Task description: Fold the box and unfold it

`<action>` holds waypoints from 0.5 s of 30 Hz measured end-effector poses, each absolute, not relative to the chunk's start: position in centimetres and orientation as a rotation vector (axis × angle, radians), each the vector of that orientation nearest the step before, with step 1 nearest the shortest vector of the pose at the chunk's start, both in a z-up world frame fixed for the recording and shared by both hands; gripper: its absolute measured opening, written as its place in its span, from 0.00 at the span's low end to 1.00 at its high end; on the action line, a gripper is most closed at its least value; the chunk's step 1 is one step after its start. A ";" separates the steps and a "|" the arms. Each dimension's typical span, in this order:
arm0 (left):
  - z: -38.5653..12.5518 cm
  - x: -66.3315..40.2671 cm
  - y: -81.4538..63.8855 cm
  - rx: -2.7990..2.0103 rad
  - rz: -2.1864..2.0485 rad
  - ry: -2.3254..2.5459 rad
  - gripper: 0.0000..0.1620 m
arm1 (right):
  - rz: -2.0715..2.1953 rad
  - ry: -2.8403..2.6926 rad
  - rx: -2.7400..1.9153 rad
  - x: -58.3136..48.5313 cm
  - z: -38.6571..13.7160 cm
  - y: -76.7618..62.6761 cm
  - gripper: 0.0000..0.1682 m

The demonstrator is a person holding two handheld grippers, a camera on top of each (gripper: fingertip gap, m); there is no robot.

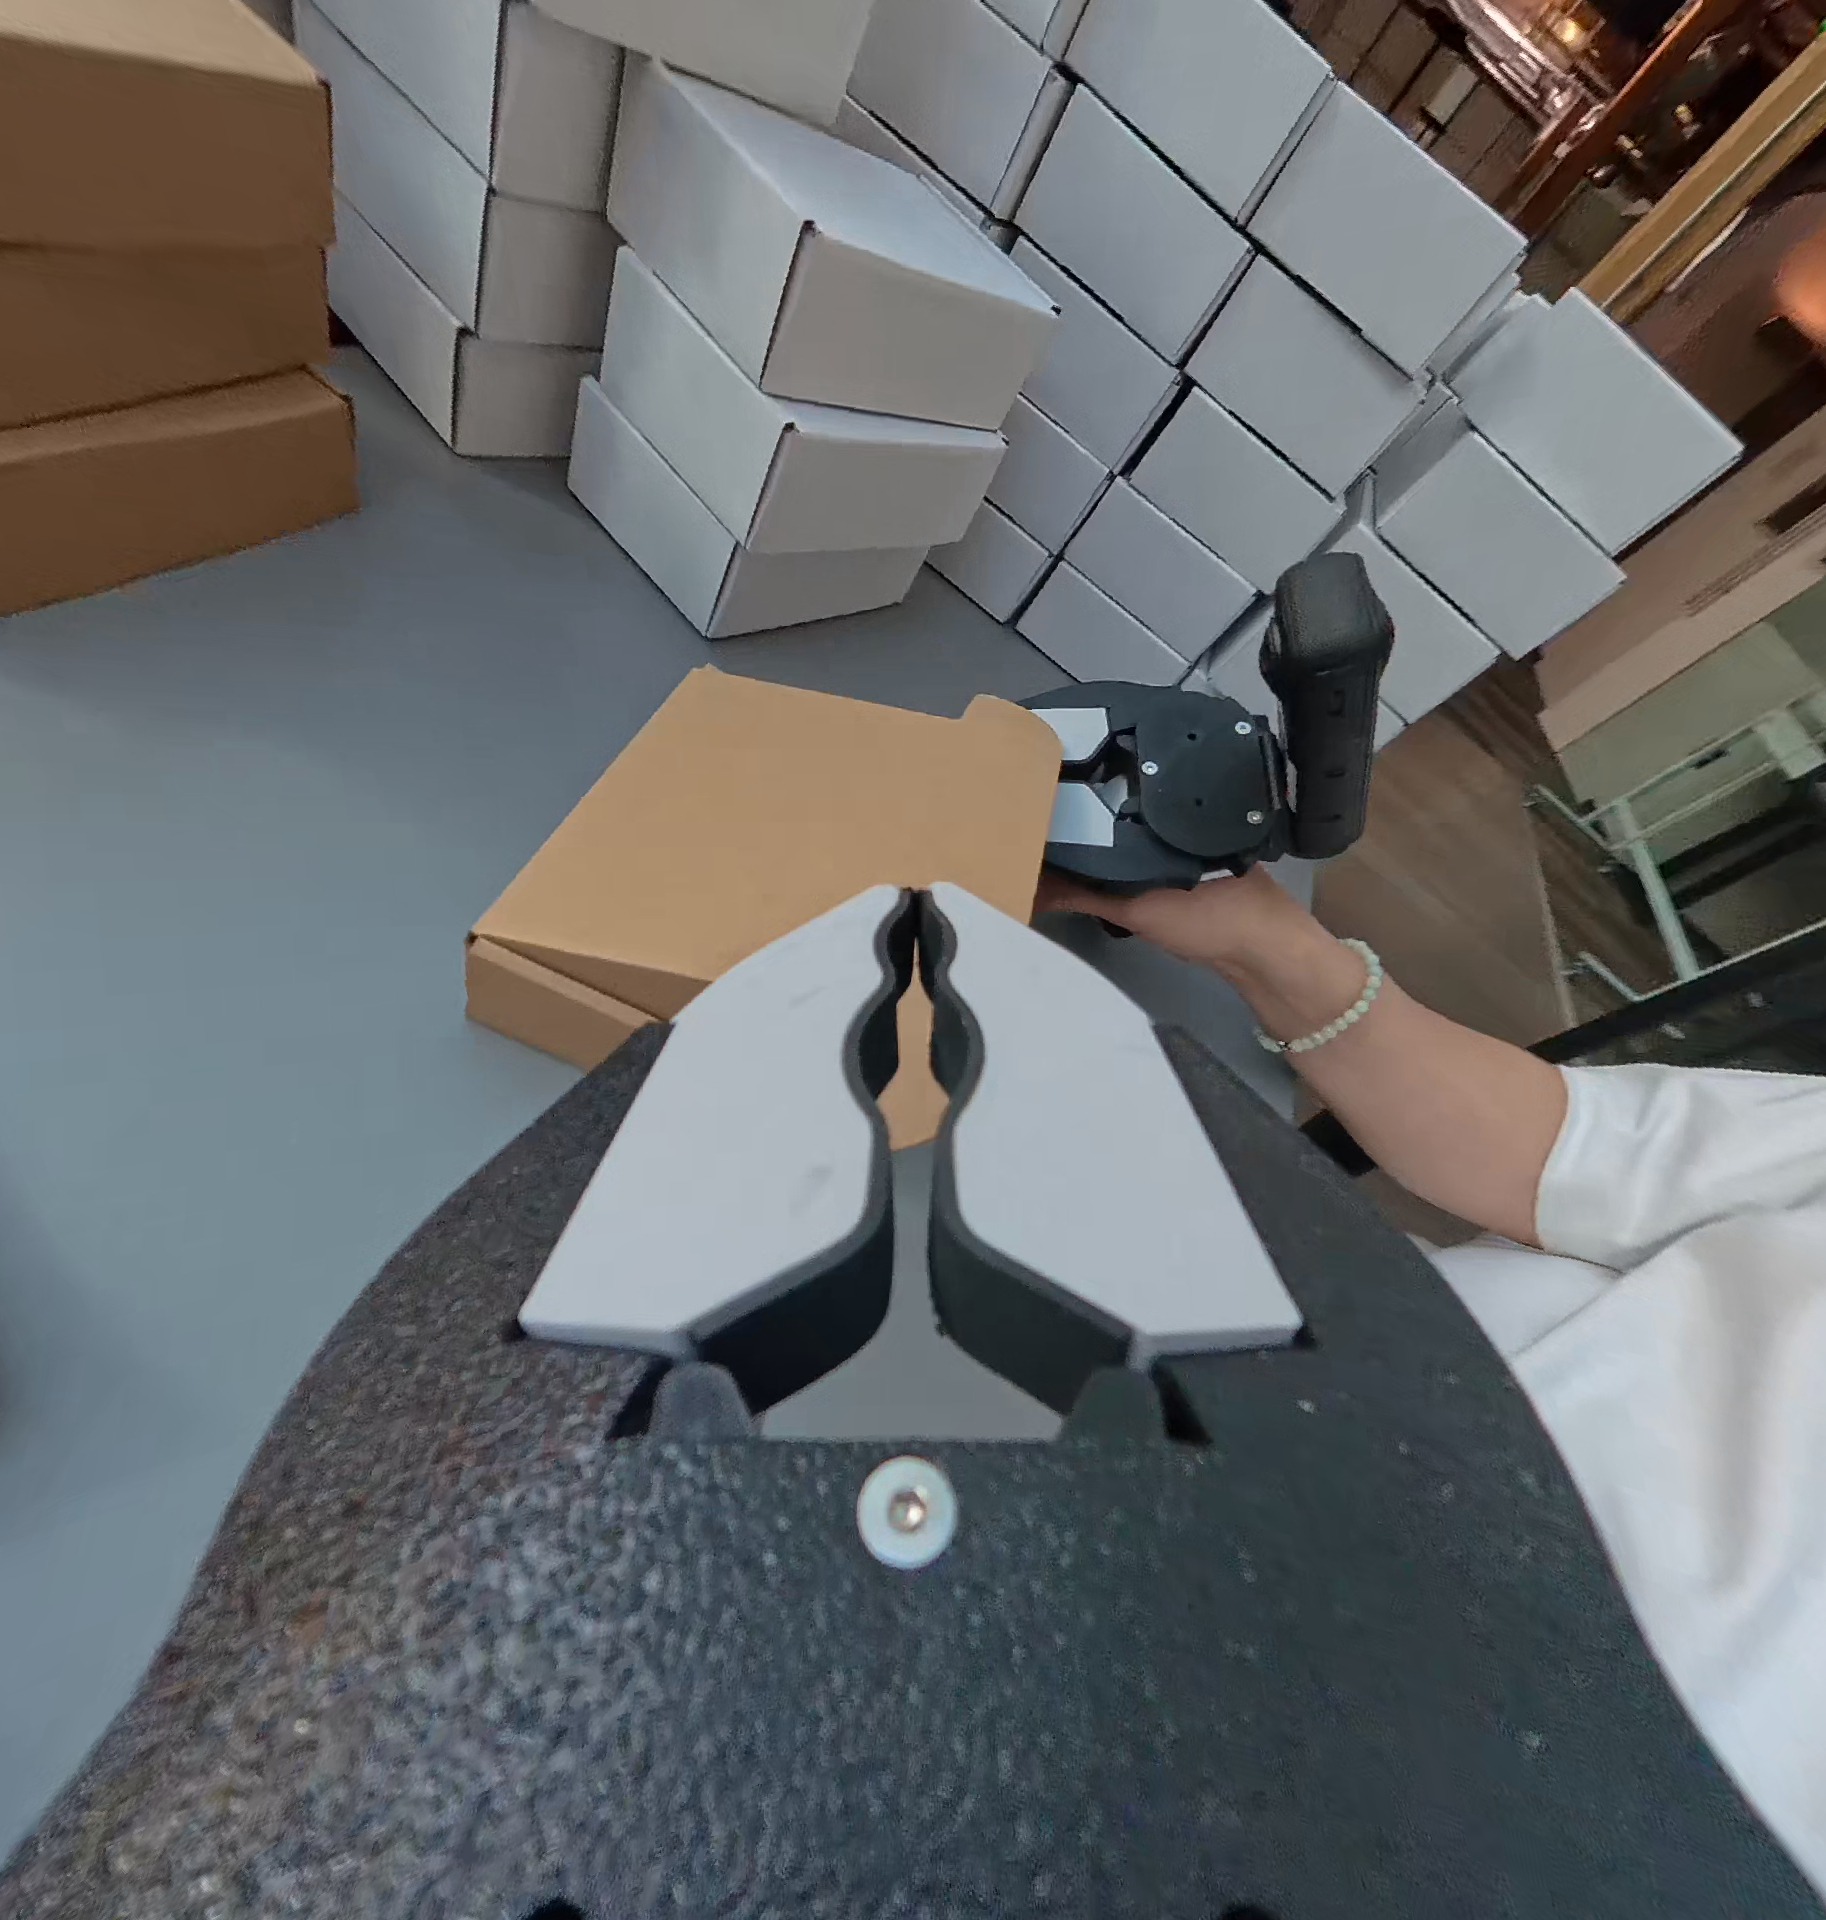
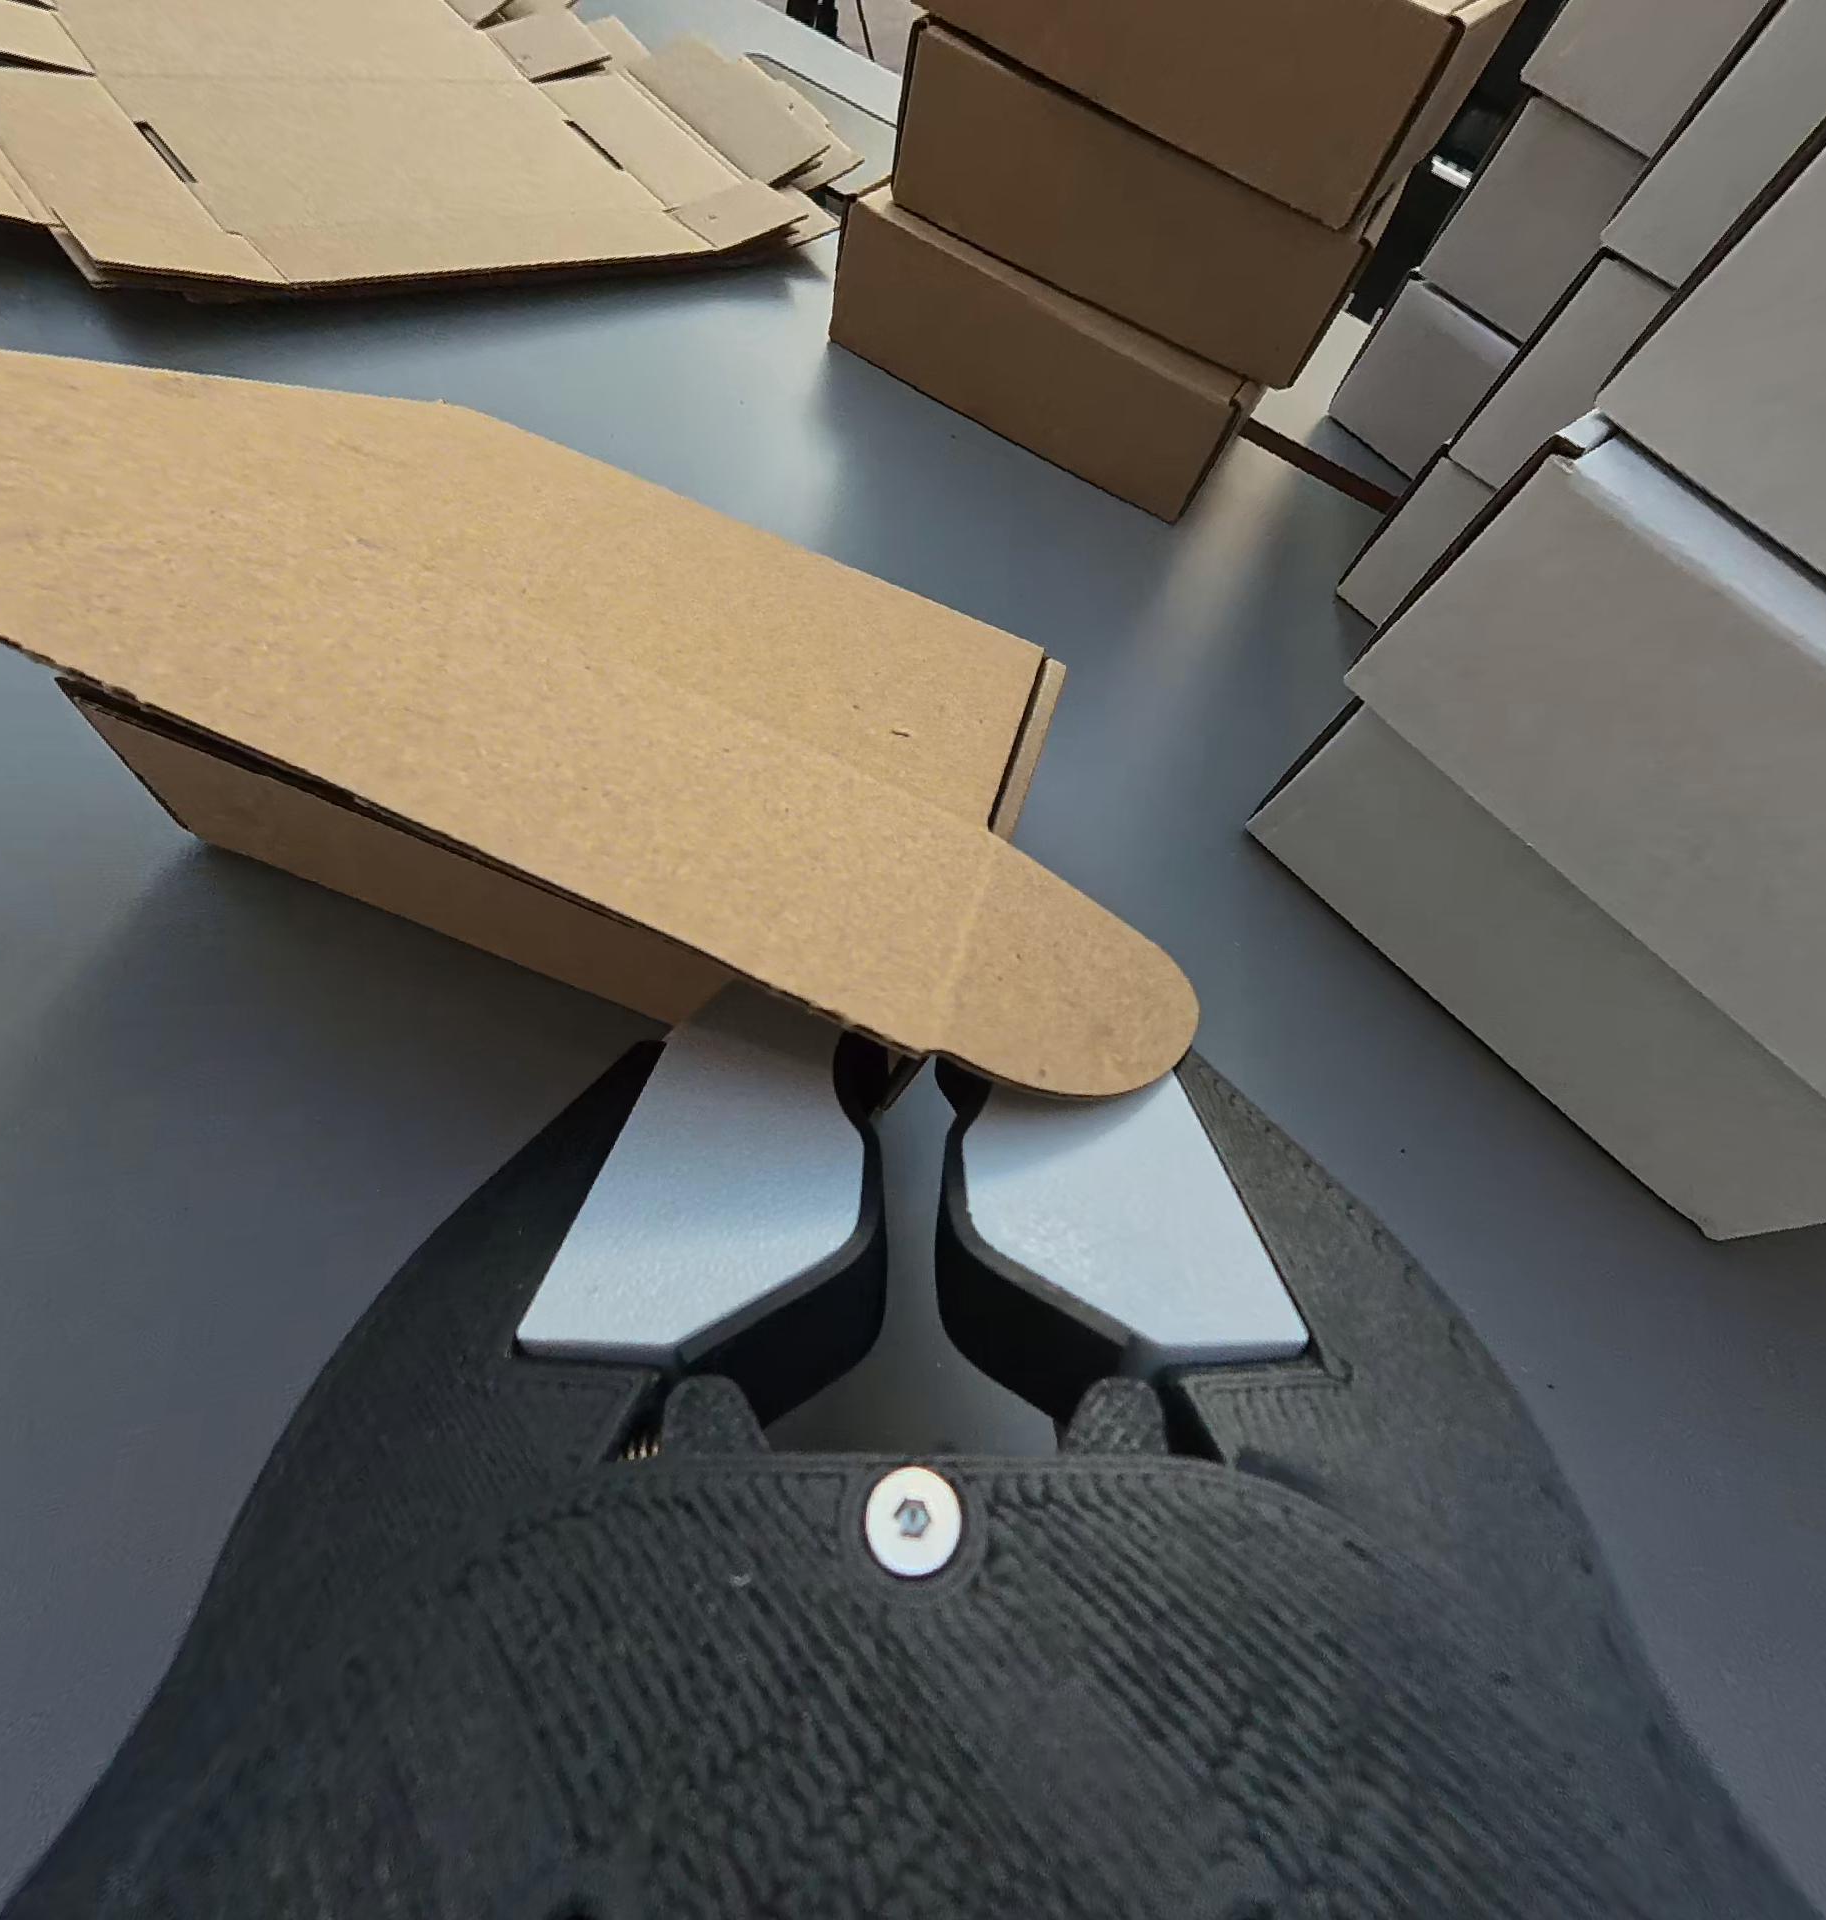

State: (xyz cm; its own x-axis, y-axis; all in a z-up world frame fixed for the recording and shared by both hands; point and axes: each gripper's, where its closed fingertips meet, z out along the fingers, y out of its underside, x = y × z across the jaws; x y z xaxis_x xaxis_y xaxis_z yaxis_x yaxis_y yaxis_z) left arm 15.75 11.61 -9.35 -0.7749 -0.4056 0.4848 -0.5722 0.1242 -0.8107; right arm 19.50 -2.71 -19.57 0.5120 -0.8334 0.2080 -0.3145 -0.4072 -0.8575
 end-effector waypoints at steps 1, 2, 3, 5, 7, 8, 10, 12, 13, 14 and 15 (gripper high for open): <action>-10.0 16.6 11.3 0.996 1.656 -2.186 0.00 | -0.823 0.938 -1.957 19.5 -19.6 -2.7 0.02; -10.8 17.2 11.0 1.006 1.594 -2.136 0.00 | -0.822 0.936 -1.958 19.5 -19.6 -2.7 0.02; -11.5 17.6 10.6 1.000 1.550 -2.082 0.00 | -0.821 0.934 -1.961 19.5 -19.6 -2.7 0.02; -12.4 17.8 9.9 0.981 1.488 -1.970 0.00 | -0.821 0.930 -1.964 19.5 -19.6 -2.7 0.02; -13.8 18.1 9.7 0.993 1.437 -1.922 0.00 | -0.824 0.925 -1.958 19.5 -19.6 -2.7 0.02; -14.3 18.2 9.7 1.008 1.423 -1.896 0.00 | -0.824 0.924 -1.956 19.5 -19.6 -2.7 0.02; -14.9 18.2 9.6 1.017 1.407 -1.817 0.00 | -0.824 0.922 -1.961 19.5 -19.6 -2.7 0.03; -15.7 18.2 9.6 1.052 1.374 -1.786 0.00 | -0.821 0.919 -1.964 19.4 -19.6 -2.6 0.03; -16.2 18.1 9.5 1.063 1.356 -1.790 0.00 | -0.820 0.917 -1.959 19.5 -19.6 -2.6 0.03; -16.3 18.1 9.5 1.069 1.355 -1.776 0.00 | -0.821 0.915 -1.954 19.5 -19.6 -2.6 0.03; -16.3 18.2 9.4 1.082 1.357 -1.767 0.00 | -0.824 0.914 -1.956 19.4 -19.6 -2.6 0.03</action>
State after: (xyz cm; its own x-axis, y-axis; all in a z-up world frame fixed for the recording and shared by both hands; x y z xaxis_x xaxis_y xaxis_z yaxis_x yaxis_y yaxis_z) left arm 18.20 9.43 -16.34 -0.4460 -0.2195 0.8677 -0.8949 0.1225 -0.4291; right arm 19.44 -2.61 -19.57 0.5254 -0.8238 0.2129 -0.2971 -0.4121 -0.8613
